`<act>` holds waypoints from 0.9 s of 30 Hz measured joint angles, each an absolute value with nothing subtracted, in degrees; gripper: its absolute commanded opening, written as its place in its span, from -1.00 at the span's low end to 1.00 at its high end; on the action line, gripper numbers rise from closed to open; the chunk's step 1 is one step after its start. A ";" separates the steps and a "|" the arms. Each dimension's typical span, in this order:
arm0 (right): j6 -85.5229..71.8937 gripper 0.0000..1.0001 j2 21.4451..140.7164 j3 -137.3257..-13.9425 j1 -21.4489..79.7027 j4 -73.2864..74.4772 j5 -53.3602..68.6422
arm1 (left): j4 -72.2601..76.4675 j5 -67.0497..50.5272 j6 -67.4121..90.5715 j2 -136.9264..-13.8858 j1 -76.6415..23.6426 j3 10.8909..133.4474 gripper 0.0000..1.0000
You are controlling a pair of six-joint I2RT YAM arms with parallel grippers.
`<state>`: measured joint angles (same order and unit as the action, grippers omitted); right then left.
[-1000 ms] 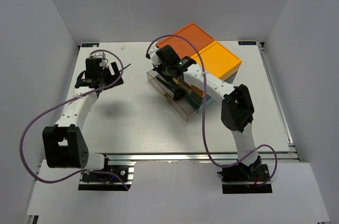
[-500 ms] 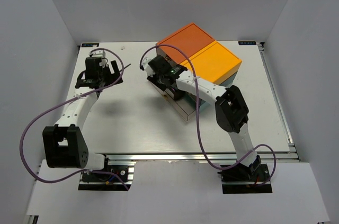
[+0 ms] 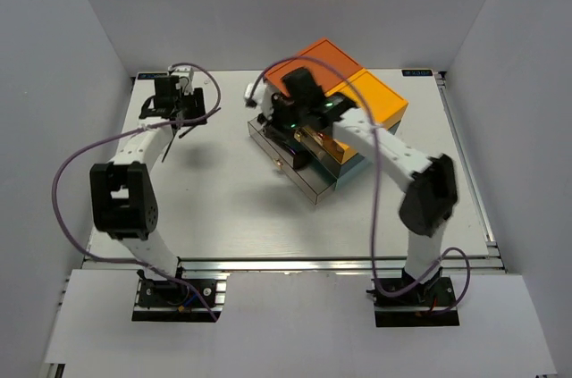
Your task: Organize the makeup
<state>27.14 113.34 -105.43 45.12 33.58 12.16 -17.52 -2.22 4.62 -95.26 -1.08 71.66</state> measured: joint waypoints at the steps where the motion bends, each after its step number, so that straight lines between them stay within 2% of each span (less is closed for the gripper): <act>1: 28.84 -0.10 109.58 -104.25 44.16 33.10 16.75 | -17.37 -2.59 3.60 -97.65 -1.08 73.87 0.38; 2: 30.06 0.14 105.91 -103.42 43.16 32.62 21.23 | -17.12 -2.90 2.33 -99.90 -1.08 75.72 0.40; 3: 31.94 0.30 102.17 -102.76 42.00 31.73 25.87 | -16.91 -3.16 0.93 -102.50 -1.08 77.84 0.41; 5: 34.46 0.46 95.79 -102.43 39.62 30.11 34.00 | -17.08 -3.70 -2.04 -108.25 -1.08 82.59 0.46; 9: 37.06 0.49 88.03 -100.82 34.44 28.16 47.29 | -18.68 -5.89 -7.84 -117.71 -1.08 90.72 0.54; 13: 37.39 0.49 84.75 -93.01 30.17 27.92 54.52 | -20.05 -7.29 -11.27 -124.27 -0.80 96.97 0.52; 20: 33.06 0.49 86.61 -86.32 26.76 27.49 57.34 | -20.36 -10.81 -13.15 -128.64 0.67 99.48 0.32; 27: 28.84 0.48 87.39 -88.05 25.74 24.18 58.87 | -21.19 -11.31 -14.76 -130.32 2.28 99.13 0.31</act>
<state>28.84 87.39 -88.05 25.74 24.18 58.87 -21.19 -11.31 -14.76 -130.32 2.28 99.13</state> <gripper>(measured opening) 0.742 0.658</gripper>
